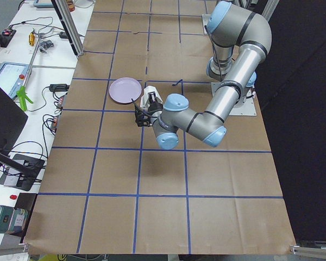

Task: Flip cup and place on plate
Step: 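Lift the cup with the left gripper and rotate it upright, then carry the upright cup over the lavender plate and lower it onto it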

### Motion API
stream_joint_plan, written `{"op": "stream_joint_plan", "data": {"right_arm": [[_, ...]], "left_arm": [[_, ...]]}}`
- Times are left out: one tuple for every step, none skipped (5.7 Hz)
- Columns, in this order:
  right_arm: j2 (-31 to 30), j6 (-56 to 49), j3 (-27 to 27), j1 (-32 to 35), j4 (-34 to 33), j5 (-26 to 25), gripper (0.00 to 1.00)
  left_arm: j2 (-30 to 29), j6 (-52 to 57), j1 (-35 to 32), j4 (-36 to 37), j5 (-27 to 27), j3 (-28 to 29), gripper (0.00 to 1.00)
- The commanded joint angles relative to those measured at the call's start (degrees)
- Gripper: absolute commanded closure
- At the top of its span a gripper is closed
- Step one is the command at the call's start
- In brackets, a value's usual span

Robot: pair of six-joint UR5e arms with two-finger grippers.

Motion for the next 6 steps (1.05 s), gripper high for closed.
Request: {"op": "stream_joint_plan", "data": {"right_arm": [[0.0, 0.0, 0.0, 0.0, 0.0, 0.0, 0.00], [0.0, 0.0, 0.0, 0.0, 0.0, 0.0, 0.00], [0.0, 0.0, 0.0, 0.0, 0.0, 0.0, 0.00], [0.0, 0.0, 0.0, 0.0, 0.0, 0.0, 0.00], [0.0, 0.0, 0.0, 0.0, 0.0, 0.0, 0.00], [0.0, 0.0, 0.0, 0.0, 0.0, 0.0, 0.00]], "left_arm": [[4.5, -29.4, -14.7, 26.2, 9.6, 0.0, 1.00], [5.2, -42.0, -24.8, 36.9, 16.0, -0.1, 1.00], [4.6, -49.5, -34.3, 45.0, 28.0, -0.1, 1.00], [3.9, -52.6, -43.1, 50.2, 38.5, -0.1, 1.00], [3.3, -52.9, -47.6, 53.0, 46.6, -0.1, 1.00], [2.1, -52.8, -48.3, 55.7, 47.8, -2.1, 1.00]]}}
